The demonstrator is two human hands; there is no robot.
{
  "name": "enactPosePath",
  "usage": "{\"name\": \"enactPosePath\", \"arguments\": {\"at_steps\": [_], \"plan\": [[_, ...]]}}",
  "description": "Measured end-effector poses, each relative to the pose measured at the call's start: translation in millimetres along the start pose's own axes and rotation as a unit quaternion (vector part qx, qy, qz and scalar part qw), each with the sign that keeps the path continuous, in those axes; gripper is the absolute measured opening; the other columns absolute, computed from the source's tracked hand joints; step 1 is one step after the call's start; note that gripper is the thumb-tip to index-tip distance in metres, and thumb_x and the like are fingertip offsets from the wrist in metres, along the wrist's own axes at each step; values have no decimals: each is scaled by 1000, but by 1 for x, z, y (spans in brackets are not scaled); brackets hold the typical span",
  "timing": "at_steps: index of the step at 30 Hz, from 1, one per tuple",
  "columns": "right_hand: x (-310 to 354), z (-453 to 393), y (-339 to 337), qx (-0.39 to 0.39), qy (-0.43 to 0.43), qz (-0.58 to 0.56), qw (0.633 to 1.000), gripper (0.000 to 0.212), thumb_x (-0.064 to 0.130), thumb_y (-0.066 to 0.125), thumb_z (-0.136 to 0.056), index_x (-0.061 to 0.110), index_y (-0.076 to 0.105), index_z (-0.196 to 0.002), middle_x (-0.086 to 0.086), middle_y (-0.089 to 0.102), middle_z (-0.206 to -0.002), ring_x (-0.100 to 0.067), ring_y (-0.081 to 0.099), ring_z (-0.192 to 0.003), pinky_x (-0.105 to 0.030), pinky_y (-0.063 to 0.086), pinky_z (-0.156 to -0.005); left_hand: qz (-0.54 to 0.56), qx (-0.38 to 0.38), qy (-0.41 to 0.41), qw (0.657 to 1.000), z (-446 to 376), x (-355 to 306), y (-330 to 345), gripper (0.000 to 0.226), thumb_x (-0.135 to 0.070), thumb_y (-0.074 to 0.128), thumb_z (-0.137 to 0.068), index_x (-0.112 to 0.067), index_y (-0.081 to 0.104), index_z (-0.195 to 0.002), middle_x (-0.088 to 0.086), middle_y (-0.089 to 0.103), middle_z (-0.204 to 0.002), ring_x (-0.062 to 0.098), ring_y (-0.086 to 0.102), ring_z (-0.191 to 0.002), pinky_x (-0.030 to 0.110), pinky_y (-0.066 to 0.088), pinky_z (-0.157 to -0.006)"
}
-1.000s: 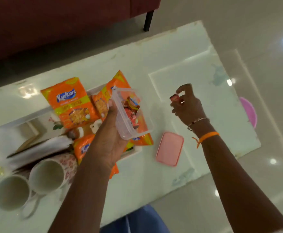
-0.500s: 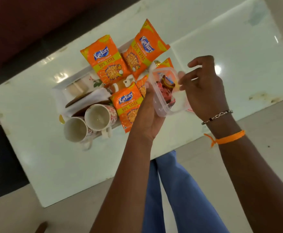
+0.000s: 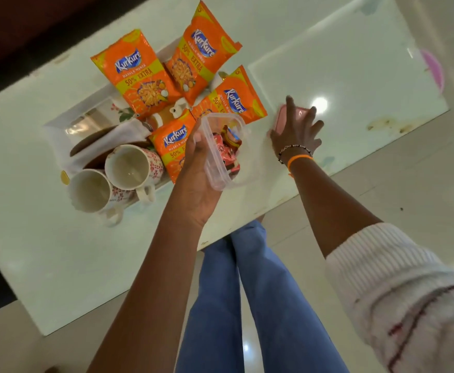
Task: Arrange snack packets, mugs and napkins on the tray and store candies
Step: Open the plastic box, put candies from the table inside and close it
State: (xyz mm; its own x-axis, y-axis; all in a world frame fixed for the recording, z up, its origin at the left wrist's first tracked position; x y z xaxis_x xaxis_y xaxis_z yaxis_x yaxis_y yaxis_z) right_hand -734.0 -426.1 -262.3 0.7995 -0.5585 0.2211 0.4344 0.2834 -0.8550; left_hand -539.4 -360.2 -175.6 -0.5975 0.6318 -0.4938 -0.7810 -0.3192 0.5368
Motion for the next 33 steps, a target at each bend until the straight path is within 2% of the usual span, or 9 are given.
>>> {"name": "enactPosePath", "arguments": {"at_steps": [3, 7, 12, 16, 20, 25, 28, 31, 33], "plan": [[-3, 12, -5, 25, -5, -52, 998, 84, 32, 69, -72, 42, 21, -141, -15, 21, -144, -43, 30, -125, -51, 43, -95, 3, -1, -4, 1000, 11, 1, -2, 123, -51, 84, -41, -21, 26, -146, 14, 35, -151, 34, 41, -132, 44, 46, -92], [-23, 48, -39, -37, 46, -288, 956, 72, 38, 74, -67, 24, 39, -127, -12, 28, -128, -34, 48, -106, -35, 49, -92, 5, -29, 30, 999, 16, -6, -9, 66, -28, 54, -84, -20, 28, -144, 12, 45, -141, 28, 52, -117, 37, 56, -80], [-37, 119, -69, -133, 70, -597, 788, 42, 39, 76, -61, 22, 43, -81, 1, 48, -98, 2, 63, -72, -8, 48, -63, 35, -16, 53, 998, 23, -20, 1, 136, -33, 92, -30, -17, 23, -146, 20, 34, -149, 36, 44, -125, 41, 50, -79], [-5, 149, -52, -74, 53, -678, 729, 26, 17, 72, -66, 16, 46, -65, -15, 61, -93, -13, 62, -80, -17, 51, -68, 20, -26, 65, 997, 27, -21, 8, 139, -39, 92, -27, -13, 24, -146, 20, 42, -141, 31, 48, -117, 39, 54, -77], [32, 162, -42, -2, -5, -630, 776, 19, 21, 70, -69, 15, 56, -80, -19, 58, -100, -24, 56, -94, -36, 48, -82, -1, -7, 86, 996, 27, -24, 9, 130, -38, 89, -37, -11, 23, -146, 25, 34, -147, 31, 49, -116, 42, 52, -84], [59, 163, -46, 64, -129, -519, 842, 30, 20, 69, -70, 21, 55, -96, -12, 52, -110, -29, 53, -109, -35, 49, -91, -39, 14, 63, 997, 31, -21, 2, 128, -42, 90, -37, -8, 28, -143, 29, 39, -141, 40, 47, -124, 47, 49, -88], [70, 166, -46, 95, -211, -429, 873, 53, 15, 83, -62, 18, 49, -103, -11, 48, -112, -27, 51, -109, -25, 47, -89, -41, 10, 62, 997, 35, -20, -4, 120, -45, 87, -40, -5, 34, -140, 22, 49, -126, 36, 51, -114, 34, 55, -71], [75, 171, -42, 113, -242, -383, 884, 65, 11, 86, -59, 10, 47, -111, -19, 49, -120, -33, 53, -112, -42, 50, -93, -53, 2, 64, 997, 36, -19, -11, 102, -42, 79, -49, -6, 39, -137, 17, 52, -118, 30, 52, -106, 24, 54, -58], [76, 174, -44, 93, -252, -357, 894, 66, 10, 86, -59, 3, 49, -113, -20, 49, -120, -34, 52, -113, -49, 50, -92, -87, 0, 37, 995, 35, -16, -17, 95, -43, 73, -53, -11, 41, -136, 14, 54, -119, 29, 54, -109, 30, 53, -66]]}}
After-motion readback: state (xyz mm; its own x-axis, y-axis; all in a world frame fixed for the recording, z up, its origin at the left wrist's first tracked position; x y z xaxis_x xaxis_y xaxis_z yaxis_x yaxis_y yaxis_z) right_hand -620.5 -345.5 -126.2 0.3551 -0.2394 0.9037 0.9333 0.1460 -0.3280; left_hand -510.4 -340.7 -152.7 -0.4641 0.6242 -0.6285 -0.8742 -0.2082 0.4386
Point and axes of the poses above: each hand's wrist, its own z-axis away from the middle knuckle, its own y-axis out of the palm, x = y × z, the point moved 9 cm from there along -z, towards the middle knuckle
